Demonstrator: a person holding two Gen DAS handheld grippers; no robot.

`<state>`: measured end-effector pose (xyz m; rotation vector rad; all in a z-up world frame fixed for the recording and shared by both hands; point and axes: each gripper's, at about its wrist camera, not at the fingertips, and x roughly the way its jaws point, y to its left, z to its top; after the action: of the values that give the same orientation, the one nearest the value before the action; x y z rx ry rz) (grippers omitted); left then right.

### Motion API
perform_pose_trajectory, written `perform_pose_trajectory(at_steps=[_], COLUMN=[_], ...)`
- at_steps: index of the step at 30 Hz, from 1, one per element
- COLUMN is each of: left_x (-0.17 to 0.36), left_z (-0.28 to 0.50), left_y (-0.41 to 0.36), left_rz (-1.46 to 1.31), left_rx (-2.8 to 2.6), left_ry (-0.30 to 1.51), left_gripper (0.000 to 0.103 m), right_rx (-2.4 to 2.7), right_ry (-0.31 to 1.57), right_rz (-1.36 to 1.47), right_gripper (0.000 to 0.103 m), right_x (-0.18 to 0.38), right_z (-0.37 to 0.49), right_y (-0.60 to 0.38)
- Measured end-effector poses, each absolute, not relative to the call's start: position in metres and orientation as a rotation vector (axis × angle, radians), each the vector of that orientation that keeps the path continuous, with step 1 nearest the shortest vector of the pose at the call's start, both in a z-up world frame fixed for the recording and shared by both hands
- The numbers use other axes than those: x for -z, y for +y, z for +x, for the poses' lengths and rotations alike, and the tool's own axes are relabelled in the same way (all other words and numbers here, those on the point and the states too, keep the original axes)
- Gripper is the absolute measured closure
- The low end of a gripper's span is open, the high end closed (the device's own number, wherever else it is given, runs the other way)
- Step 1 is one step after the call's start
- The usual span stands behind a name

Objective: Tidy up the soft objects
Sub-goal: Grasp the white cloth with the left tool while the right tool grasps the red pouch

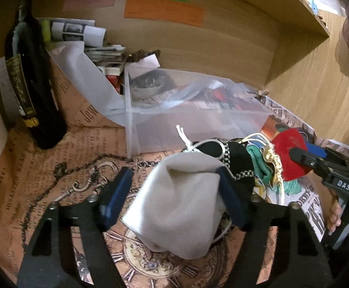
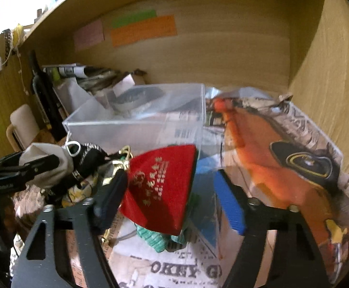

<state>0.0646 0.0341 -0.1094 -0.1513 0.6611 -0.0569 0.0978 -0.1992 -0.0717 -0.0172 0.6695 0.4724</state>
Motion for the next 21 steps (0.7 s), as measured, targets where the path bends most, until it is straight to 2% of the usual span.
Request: perform_pose_trajectory(at_steps=[1,3,9,12,21], left_x=[0.110,0.109,0.100,0.093,0.067], left_z=[0.065,0.064,0.057,0.052,0.042], left_y=[0.033,0.032,0.032,0.033,0.031], left_rz=[-0.150,-0.150,-0.152,-0.155,-0.136], left_rx=[0.064,0.071,0.067,0.073,0.072], left_ry=[0.665,0.667,0.637,0.610,0.525], left_gripper=[0.049,0.056,0.073,0.081,0.083], right_rx=[-0.482,-0.499,-0.494,-0.487,-0.512], right_ry=[0.687,0.701,0.683,0.671,0.619], right_rz=[-0.013,-0.003,-0.006,-0.014,-0.015], right_gripper=[0.049,0.058,0.068,0.087,0.093], right_x=[0.074,0.076,0.071,0.066,0.053], right_z=[0.099,0.100,0.096,0.092,0.081], right_y=[-0.199,-0.201,-0.203,-0.204,-0.202])
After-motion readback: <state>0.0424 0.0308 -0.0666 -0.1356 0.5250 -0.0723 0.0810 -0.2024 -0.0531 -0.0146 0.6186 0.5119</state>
